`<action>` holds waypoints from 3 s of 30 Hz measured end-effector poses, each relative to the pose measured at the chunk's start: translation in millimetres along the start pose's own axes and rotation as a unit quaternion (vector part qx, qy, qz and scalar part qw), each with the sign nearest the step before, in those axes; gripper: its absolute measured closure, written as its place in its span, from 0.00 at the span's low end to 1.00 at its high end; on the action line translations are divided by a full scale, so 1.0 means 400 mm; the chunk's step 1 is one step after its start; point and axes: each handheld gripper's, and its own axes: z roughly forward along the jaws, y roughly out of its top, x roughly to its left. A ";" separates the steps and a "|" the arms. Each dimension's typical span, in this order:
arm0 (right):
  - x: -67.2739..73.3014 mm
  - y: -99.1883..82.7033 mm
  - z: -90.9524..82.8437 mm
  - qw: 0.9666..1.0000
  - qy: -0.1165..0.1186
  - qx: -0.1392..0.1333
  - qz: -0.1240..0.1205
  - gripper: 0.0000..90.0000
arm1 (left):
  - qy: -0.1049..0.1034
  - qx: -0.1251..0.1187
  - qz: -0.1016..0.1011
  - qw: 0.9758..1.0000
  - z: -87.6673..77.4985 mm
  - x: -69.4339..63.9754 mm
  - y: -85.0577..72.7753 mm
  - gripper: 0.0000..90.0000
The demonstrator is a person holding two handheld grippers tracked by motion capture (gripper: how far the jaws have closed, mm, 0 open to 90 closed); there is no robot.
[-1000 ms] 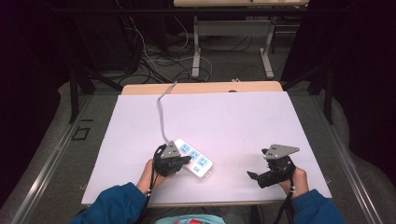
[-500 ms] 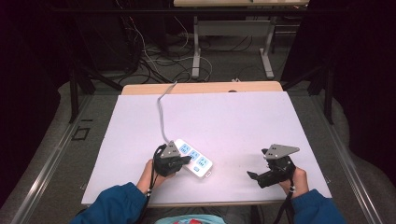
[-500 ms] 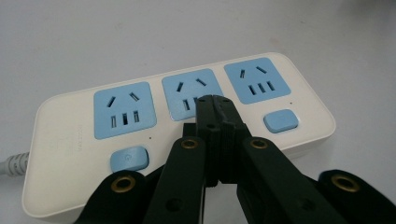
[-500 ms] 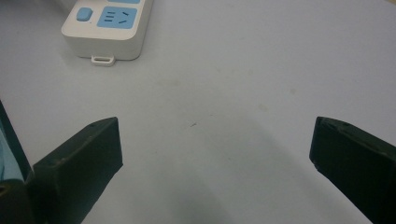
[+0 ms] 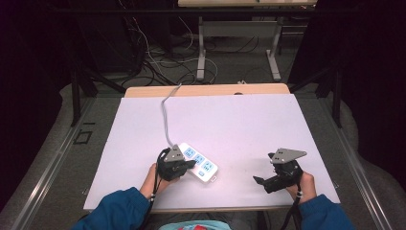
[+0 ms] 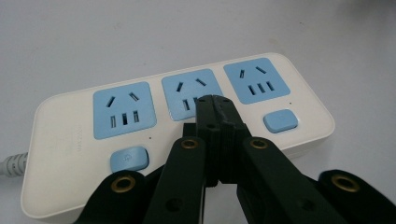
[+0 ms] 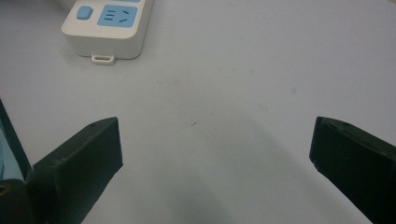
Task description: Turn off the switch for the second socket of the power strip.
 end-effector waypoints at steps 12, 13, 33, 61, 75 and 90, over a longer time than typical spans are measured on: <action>0.000 0.000 0.001 1.000 -0.001 0.003 0.001 0.02 | 0.000 0.001 0.002 1.000 0.000 -0.001 0.001 1.00; 0.001 0.000 0.001 1.000 -0.002 0.003 0.001 0.02 | -0.003 0.004 0.003 1.000 -0.001 0.000 0.001 1.00; 0.001 0.000 0.002 1.000 -0.003 0.004 0.001 0.02 | -0.002 0.014 0.010 1.000 -0.004 -0.001 0.006 1.00; -0.002 0.000 0.002 1.000 0.000 0.004 -0.006 0.03 | 0.006 0.004 0.027 1.000 -0.006 -0.011 0.008 1.00; -0.001 0.000 0.002 1.000 -0.001 0.005 -0.005 0.03 | 0.009 0.007 0.027 1.000 -0.008 -0.014 0.012 1.00; 0.000 0.001 0.003 1.000 -0.001 0.005 -0.007 0.03 | 0.009 0.011 0.023 1.000 -0.011 -0.012 0.015 0.93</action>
